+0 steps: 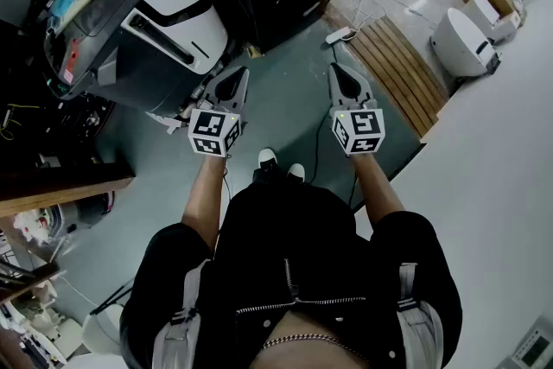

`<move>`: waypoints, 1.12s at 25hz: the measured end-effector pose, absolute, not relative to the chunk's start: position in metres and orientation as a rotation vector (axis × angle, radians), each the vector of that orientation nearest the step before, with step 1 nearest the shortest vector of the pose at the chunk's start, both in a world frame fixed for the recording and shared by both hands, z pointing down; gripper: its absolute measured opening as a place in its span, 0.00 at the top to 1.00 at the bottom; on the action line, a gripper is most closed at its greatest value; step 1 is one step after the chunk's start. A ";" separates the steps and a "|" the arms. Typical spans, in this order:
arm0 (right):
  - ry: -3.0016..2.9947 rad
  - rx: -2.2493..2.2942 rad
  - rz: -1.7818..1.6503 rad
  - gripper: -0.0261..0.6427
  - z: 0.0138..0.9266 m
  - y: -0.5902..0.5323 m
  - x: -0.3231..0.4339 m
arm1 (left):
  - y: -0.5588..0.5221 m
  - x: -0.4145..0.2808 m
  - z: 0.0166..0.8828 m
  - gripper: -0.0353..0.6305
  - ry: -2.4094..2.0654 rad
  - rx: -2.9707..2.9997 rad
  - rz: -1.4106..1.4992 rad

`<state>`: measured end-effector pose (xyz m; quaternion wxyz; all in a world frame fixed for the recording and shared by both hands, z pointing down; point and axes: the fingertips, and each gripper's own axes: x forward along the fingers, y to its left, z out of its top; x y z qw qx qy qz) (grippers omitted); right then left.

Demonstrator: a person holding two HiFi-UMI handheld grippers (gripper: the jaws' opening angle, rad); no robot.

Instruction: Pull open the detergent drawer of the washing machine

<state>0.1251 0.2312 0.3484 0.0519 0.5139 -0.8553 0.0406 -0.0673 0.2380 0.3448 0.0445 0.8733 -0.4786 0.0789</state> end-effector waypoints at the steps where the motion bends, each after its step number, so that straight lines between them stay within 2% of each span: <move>1: -2.610 1.562 0.128 0.95 0.347 0.232 0.125 | 0.239 -0.068 0.345 0.92 -1.466 2.670 0.236; 28: -2.704 1.427 0.181 0.95 0.357 0.226 0.123 | 0.253 -0.058 0.349 0.92 -1.526 2.656 0.209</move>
